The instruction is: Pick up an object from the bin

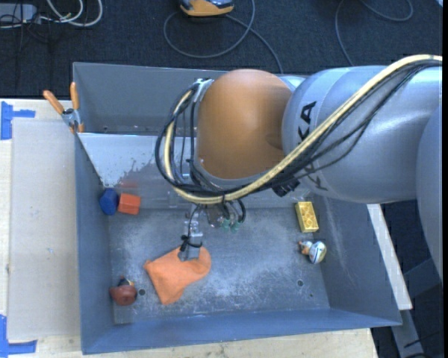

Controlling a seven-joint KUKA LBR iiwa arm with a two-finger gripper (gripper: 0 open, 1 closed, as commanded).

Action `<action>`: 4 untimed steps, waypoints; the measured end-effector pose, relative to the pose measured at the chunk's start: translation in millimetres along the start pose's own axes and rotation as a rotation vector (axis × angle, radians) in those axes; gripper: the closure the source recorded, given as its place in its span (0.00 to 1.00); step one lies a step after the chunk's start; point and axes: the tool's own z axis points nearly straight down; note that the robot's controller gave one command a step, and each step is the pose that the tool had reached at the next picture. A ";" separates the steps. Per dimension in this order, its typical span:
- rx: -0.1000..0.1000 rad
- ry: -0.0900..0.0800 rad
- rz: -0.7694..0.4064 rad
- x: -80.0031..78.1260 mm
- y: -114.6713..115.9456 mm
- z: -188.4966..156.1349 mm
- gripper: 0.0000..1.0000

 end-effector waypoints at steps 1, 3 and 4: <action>0.003 0.005 -0.156 19.4 -19.6 60.9 0.00; 0.002 0.003 -0.479 41.1 -20.8 110.6 0.00; -0.001 0.010 -0.507 21.3 -15.6 135.4 0.00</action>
Offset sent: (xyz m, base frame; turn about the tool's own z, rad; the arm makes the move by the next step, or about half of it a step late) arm -0.0182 -0.0511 -0.0906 -0.5266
